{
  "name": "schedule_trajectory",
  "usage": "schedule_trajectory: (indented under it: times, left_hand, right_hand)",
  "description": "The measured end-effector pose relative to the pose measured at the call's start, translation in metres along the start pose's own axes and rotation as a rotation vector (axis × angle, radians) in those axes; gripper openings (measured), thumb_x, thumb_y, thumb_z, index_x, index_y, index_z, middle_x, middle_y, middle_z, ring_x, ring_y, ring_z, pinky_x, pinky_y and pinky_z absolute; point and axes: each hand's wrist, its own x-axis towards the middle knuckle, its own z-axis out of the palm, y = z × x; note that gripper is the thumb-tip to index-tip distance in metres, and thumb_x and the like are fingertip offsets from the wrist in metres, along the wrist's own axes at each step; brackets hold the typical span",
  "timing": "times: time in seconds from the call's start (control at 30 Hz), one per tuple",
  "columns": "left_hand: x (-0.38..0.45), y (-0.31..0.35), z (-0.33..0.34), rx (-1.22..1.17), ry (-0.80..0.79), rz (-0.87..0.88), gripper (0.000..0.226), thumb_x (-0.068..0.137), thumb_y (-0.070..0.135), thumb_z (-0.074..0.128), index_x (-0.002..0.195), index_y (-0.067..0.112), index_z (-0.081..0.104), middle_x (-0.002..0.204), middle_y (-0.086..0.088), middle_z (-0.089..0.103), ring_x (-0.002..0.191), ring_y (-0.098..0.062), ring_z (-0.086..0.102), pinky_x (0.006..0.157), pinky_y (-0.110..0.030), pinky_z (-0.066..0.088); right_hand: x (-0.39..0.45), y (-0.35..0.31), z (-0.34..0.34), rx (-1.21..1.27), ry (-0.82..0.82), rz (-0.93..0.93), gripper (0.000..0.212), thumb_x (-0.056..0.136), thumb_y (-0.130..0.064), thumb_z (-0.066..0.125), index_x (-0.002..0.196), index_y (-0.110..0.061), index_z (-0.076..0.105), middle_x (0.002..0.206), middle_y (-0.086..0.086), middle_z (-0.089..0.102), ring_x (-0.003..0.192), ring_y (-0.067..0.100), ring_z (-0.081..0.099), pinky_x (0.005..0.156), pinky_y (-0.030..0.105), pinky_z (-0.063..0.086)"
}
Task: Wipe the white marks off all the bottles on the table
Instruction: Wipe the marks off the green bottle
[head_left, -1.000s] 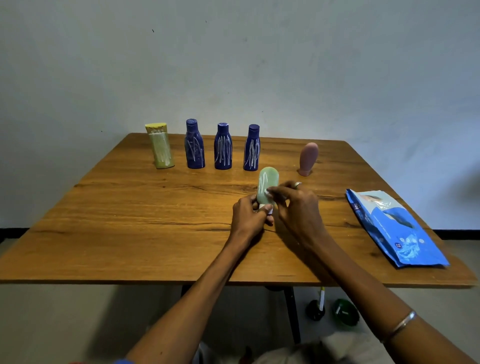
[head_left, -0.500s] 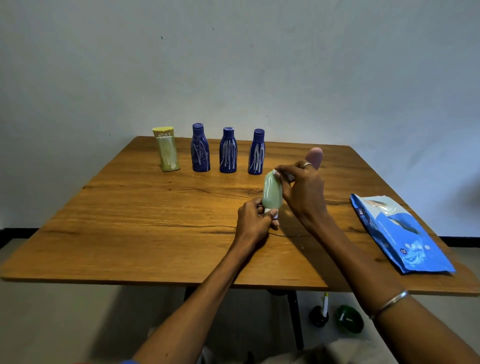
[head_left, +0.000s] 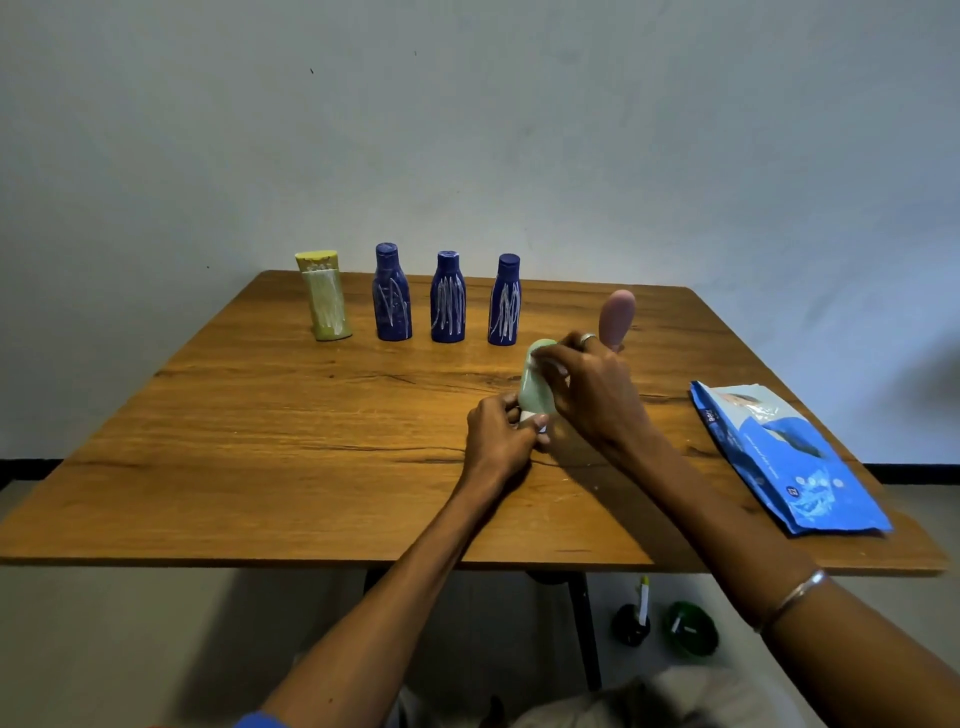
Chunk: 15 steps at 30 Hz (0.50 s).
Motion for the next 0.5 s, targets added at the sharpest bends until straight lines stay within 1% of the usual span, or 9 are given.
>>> schedule_trajectory:
  times: [0.07,0.1,0.17,0.2,0.27,0.33,0.4,0.5]
  left_hand:
    - [-0.002,0.001,0.0,-0.013,0.013,-0.002,0.03,0.091,0.007,0.071,0.121,0.008,0.07,0.102,-0.008,0.078,0.077,-0.012,0.077,0.071,-0.029,0.063]
    - [-0.002,0.001,0.001,-0.017,0.017,-0.006,0.03,0.091,0.007,0.071,0.121,0.008,0.07,0.102,-0.008,0.078,0.075,-0.013,0.077,0.069,-0.028,0.063]
    - [0.0,0.0,0.001,-0.007,0.022,-0.019,0.032,0.091,0.009,0.071,0.123,0.008,0.069,0.104,-0.008,0.078,0.078,-0.013,0.077,0.072,-0.032,0.064]
    - [0.0,-0.001,0.001,0.002,0.024,-0.03,0.032,0.091,0.01,0.071,0.123,0.009,0.069,0.105,-0.006,0.078,0.082,-0.013,0.076,0.075,-0.034,0.064]
    - [0.001,-0.001,0.0,0.007,0.025,-0.051,0.029,0.091,0.009,0.071,0.12,0.013,0.07,0.107,-0.003,0.077,0.09,-0.012,0.075,0.079,-0.036,0.064]
    - [0.001,-0.001,-0.001,0.009,0.022,-0.062,0.026,0.091,0.007,0.071,0.115,0.016,0.072,0.106,0.0,0.077,0.094,-0.012,0.074,0.08,-0.036,0.064]
    - [0.001,-0.001,-0.001,0.02,0.013,-0.062,0.028,0.09,0.003,0.069,0.114,0.017,0.072,0.106,-0.001,0.077,0.097,-0.013,0.074,0.08,-0.037,0.064]
    - [0.001,-0.002,-0.002,0.066,0.013,-0.036,0.036,0.087,-0.002,0.067,0.118,0.016,0.071,0.11,-0.002,0.075,0.101,-0.013,0.071,0.083,-0.036,0.063]
  right_hand:
    - [0.013,-0.003,-0.001,0.034,0.102,0.061,0.022,0.091,-0.01,0.075,0.112,-0.004,0.074,0.107,0.02,0.069,0.091,0.03,0.071,0.074,0.029,0.056]
    - [0.017,-0.005,-0.001,0.043,0.128,0.089,0.021,0.091,-0.009,0.075,0.111,-0.004,0.075,0.106,0.02,0.07,0.09,0.03,0.071,0.074,0.029,0.056]
    - [0.016,-0.01,0.004,0.032,0.136,0.106,0.021,0.091,-0.007,0.074,0.111,-0.003,0.075,0.105,0.021,0.068,0.089,0.031,0.07,0.075,0.037,0.061]
    - [0.013,-0.013,0.006,0.02,0.109,0.096,0.024,0.09,-0.007,0.075,0.113,-0.002,0.074,0.107,0.022,0.067,0.09,0.032,0.07,0.075,0.041,0.063]
    - [0.002,-0.018,0.007,-0.016,-0.013,0.06,0.036,0.084,-0.006,0.08,0.119,-0.003,0.071,0.116,0.024,0.064,0.098,0.036,0.069,0.077,0.047,0.064]
    - [-0.009,-0.022,0.003,-0.055,-0.133,0.036,0.049,0.081,-0.008,0.084,0.127,-0.006,0.068,0.129,0.025,0.06,0.113,0.039,0.065,0.089,0.048,0.061]
    - [-0.018,-0.025,-0.002,-0.061,-0.214,0.024,0.051,0.084,-0.012,0.082,0.133,-0.009,0.066,0.135,0.022,0.056,0.12,0.036,0.061,0.096,0.045,0.055]
    - [-0.026,-0.028,-0.007,-0.05,-0.302,0.001,0.048,0.086,-0.015,0.079,0.132,-0.012,0.066,0.133,0.02,0.056,0.12,0.033,0.061,0.101,0.045,0.054]
